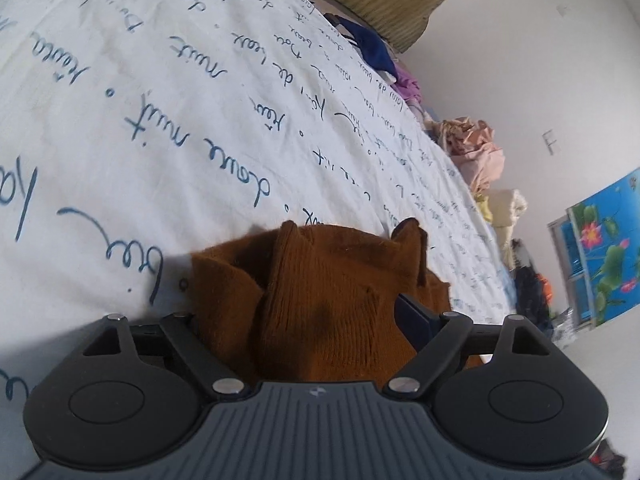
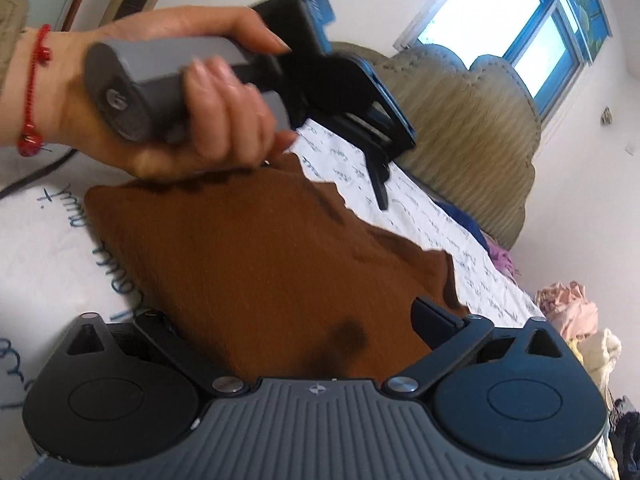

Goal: Fold small clothes

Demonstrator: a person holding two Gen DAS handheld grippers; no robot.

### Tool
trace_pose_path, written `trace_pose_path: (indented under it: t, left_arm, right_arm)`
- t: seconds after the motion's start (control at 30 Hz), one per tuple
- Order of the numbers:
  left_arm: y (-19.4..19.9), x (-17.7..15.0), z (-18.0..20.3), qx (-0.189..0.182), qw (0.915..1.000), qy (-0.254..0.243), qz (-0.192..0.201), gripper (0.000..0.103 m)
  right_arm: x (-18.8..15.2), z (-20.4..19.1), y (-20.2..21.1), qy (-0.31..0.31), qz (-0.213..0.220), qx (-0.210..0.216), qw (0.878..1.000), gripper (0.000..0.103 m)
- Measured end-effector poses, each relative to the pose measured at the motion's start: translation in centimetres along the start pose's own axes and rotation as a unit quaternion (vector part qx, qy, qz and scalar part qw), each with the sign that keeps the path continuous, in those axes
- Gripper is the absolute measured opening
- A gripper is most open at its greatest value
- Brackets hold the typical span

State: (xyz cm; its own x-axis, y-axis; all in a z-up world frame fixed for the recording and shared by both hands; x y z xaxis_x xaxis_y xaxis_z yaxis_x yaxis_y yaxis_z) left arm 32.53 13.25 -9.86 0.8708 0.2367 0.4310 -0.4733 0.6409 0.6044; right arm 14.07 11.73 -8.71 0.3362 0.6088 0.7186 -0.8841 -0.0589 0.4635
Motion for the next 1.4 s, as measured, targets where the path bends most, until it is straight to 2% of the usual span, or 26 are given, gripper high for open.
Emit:
trace_pose_path:
  t: [0.03, 0.1, 0.13, 0.17, 0.2, 0.27, 0.3, 0.37, 0.47, 0.67, 0.9, 1.17, 1.3, 1.4]
  left_arm:
    - [-0.1, -0.1, 0.3, 0.017, 0.9997, -0.015, 0.0, 0.081]
    - [-0.4, -0.3, 0.8, 0.06, 0.997, -0.049, 0.001, 0.061]
    - [-0.3, -0.4, 0.8, 0.079, 0.995, -0.061, 0.001, 0.055]
    - [-0.3, -0.4, 0.9, 0.097, 0.9928, -0.07, 0.0, 0.044]
    - [-0.2, -0.5, 0.7, 0.107, 0.9916, -0.073, -0.001, 0.032]
    - [0.1, -0.4, 0.2, 0.108, 0.9923, -0.06, -0.008, 0.019]
    - [0.1, -0.4, 0.1, 0.105, 0.9931, -0.052, -0.01, 0.016]
    - [0.3, -0.5, 0.3, 0.116, 0.9918, -0.054, -0.006, 0.014]
    - [0.7, -0.7, 1.8, 0.147, 0.9858, -0.081, 0.001, 0.013]
    - [2.1, -0.6, 5.2, 0.191, 0.9745, -0.118, 0.012, 0.013]
    - [3.3, -0.8, 9.6, 0.204, 0.9699, -0.132, 0.021, 0.013]
    - [3.3, -1.2, 15.0, 0.231, 0.9559, -0.175, 0.048, 0.013]
    - [2.4, -1.5, 17.9, 0.24, 0.9478, -0.202, 0.056, 0.013]
    - [1.4, -1.9, 19.9, 0.241, 0.9439, -0.219, 0.056, 0.013]
  right_arm:
    - [0.0, -0.1, 0.1, -0.001, 0.002, 0.009, 1.0, 0.082]
    - [0.1, -0.4, 0.2, 0.001, 0.005, 0.024, 1.0, 0.064]
    - [0.2, -0.6, 0.3, 0.004, 0.007, 0.03, 1.0, 0.06]
    - [0.2, -0.8, 0.5, 0.006, 0.009, 0.034, 0.999, 0.052]
    - [0.2, -0.9, 0.6, 0.008, 0.01, 0.037, 0.999, 0.044]
    - [0.2, -1.0, 0.6, 0.01, 0.011, 0.041, 0.999, 0.036]
    - [0.2, -0.9, 0.7, 0.008, 0.012, 0.044, 0.999, 0.027]
    - [0.2, -0.8, 0.7, 0.003, 0.014, 0.045, 0.999, 0.014]
    - [0.4, -0.2, 0.8, -0.015, 0.018, 0.052, 0.998, 0.009]
    - [0.6, 2.2, 3.2, -0.07, 0.041, 0.068, 0.994, 0.008]
    - [-0.1, 7.0, 6.3, -0.165, 0.061, 0.087, 0.981, 0.008]
    - [-2.2, 11.3, 8.9, -0.228, 0.074, 0.081, 0.968, 0.008]
    - [-3.5, 13.4, 9.2, -0.265, 0.075, 0.092, 0.957, 0.008]
    - [-4.8, 14.8, 9.9, -0.304, 0.077, 0.104, 0.944, 0.008]
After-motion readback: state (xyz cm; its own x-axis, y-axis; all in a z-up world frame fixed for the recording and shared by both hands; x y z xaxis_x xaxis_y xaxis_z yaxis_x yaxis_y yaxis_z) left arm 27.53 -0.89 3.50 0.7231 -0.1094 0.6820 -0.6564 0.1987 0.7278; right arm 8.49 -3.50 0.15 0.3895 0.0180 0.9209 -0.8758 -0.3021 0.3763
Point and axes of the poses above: each gripper's, at about its wrist camera, not at the fingertips, and y roughly against the way its jaws point, z to its right, x to its top, the point moved 8 cm from there along -y, roughly the way its jaws point, and after that the axes turned 3 degrees about -y, right-handed, at the moved point
